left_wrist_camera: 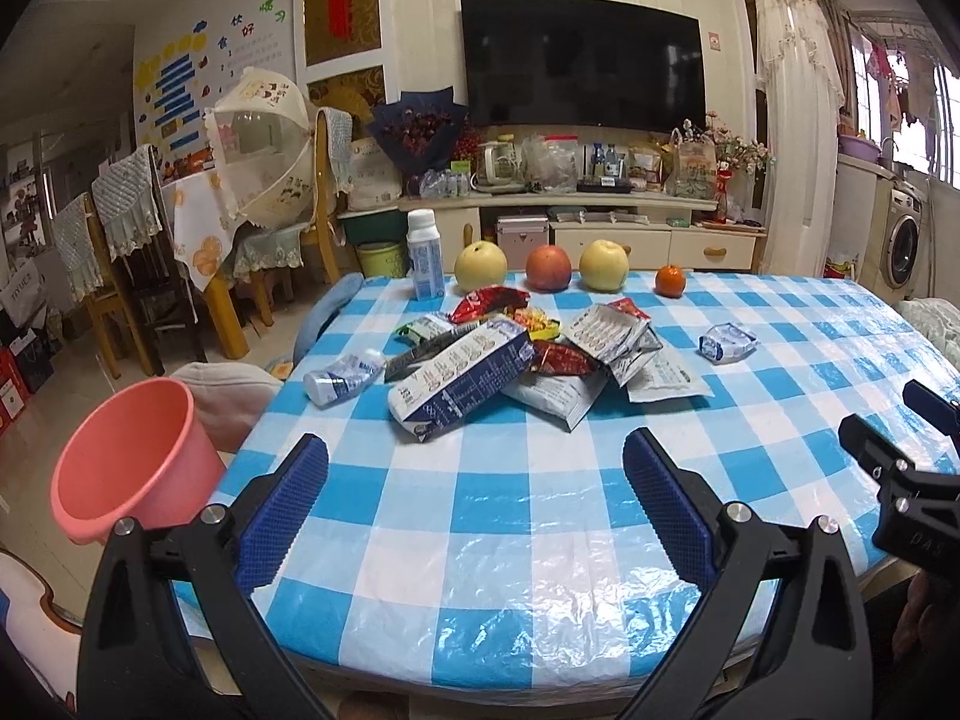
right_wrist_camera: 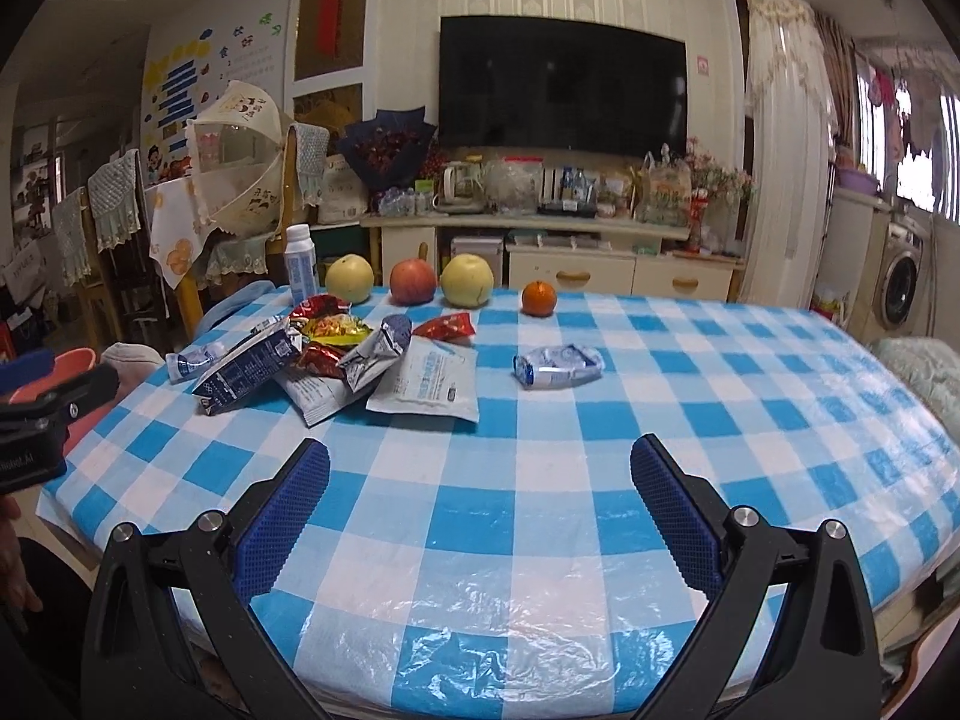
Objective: Collect trash
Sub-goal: 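Move both tools toward the pile of wrappers on the table, then grasp the printed white carton with left tool while right grasps white MAGICDAY pouch, then lift the carton with left tool while right lifts the pouch, then open both tools over the pink bucket to drop carton and pouch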
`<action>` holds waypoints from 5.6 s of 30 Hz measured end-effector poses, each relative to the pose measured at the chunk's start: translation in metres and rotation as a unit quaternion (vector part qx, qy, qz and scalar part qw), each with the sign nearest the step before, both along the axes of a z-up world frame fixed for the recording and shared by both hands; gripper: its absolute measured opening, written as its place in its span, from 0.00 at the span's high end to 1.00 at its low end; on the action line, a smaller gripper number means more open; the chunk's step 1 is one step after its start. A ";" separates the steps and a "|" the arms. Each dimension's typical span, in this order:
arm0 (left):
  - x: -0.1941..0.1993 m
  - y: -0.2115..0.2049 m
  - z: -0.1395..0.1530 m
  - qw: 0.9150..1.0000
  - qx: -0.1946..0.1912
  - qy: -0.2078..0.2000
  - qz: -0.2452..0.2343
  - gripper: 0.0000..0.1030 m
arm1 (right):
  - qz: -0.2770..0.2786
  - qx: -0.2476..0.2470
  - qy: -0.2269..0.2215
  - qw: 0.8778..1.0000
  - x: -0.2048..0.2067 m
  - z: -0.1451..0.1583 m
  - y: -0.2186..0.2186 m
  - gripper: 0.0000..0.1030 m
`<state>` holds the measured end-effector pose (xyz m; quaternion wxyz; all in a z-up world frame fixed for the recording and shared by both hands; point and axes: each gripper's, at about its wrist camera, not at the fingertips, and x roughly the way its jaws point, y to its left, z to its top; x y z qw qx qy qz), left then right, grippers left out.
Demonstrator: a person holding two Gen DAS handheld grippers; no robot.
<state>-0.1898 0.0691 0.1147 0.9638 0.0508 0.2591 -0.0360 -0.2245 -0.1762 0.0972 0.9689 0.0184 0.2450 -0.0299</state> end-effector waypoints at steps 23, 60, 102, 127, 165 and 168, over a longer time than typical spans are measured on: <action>0.070 0.028 -0.034 0.995 -0.033 0.078 -0.044 0.04 | 0.072 0.150 0.111 0.980 0.095 -0.042 -0.028 0.05; 0.234 0.010 -0.073 0.961 0.041 0.169 -0.214 0.04 | -0.006 0.131 0.175 0.976 0.229 -0.070 -0.121 0.12; 0.148 -0.081 -0.105 0.953 0.026 0.182 -0.239 0.15 | -0.022 0.046 0.195 0.979 0.273 -0.081 -0.117 0.63; 0.168 -0.011 -0.075 0.964 -0.123 0.172 -0.164 0.36 | 0.025 0.104 0.125 0.986 0.202 -0.027 -0.082 0.65; 0.109 0.381 -0.020 0.914 -0.145 0.051 0.376 0.16 | 0.437 0.018 0.135 0.889 0.145 -0.002 0.440 0.24; 0.106 0.367 -0.009 0.925 -0.144 0.010 0.351 0.14 | 0.412 0.025 0.124 0.903 0.136 -0.002 0.411 0.16</action>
